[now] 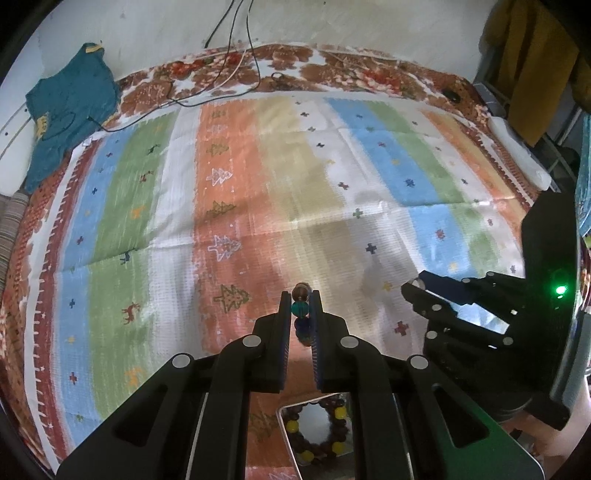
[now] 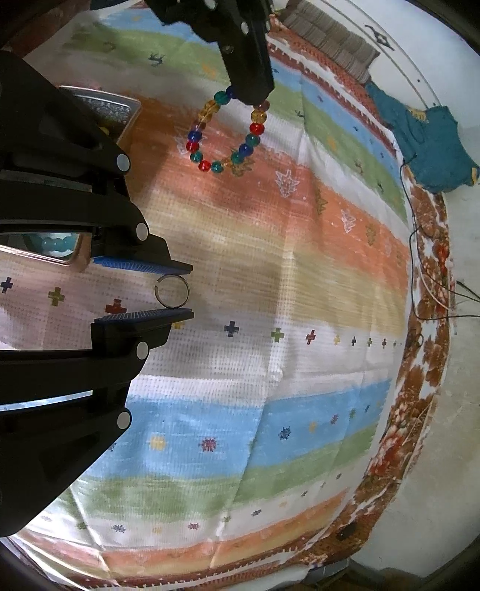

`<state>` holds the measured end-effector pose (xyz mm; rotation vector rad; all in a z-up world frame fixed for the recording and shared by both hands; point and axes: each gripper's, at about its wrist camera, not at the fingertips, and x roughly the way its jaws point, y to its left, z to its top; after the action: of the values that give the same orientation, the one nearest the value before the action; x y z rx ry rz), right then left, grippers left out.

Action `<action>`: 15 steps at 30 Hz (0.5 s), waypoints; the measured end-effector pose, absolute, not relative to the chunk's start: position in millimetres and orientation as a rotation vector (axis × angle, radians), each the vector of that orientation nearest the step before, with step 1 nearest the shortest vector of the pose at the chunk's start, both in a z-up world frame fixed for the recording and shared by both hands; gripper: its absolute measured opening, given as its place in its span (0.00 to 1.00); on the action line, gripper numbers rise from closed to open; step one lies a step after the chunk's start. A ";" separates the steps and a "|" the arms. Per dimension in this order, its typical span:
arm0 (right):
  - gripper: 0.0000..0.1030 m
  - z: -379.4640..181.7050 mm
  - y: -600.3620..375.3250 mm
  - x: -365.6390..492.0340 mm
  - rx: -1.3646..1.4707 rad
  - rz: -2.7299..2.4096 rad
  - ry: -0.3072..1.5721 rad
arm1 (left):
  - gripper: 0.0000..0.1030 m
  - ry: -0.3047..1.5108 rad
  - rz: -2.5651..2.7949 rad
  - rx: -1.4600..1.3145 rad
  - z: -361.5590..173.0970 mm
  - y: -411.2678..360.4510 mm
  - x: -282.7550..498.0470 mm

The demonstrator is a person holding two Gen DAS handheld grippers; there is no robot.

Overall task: Organize jewelry
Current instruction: 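Carry the multicolour bracelet and silver ring over the tin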

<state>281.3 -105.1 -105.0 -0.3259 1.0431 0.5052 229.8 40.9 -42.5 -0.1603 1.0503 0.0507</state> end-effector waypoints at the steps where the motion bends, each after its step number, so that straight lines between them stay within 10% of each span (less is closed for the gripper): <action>1: 0.19 -104.2 -105.6 279.7 -0.323 0.506 1.040 | 0.09 1.043 0.048 -0.161 -40.6 40.1 227.5; 15: 0.19 -85.1 -114.2 255.8 -0.304 0.531 0.982 | 0.09 0.969 0.021 -0.167 -17.6 28.1 195.4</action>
<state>255.8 -114.2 -85.1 -0.3039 0.9825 0.5315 195.4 28.1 -17.6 -0.1665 0.9686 0.0215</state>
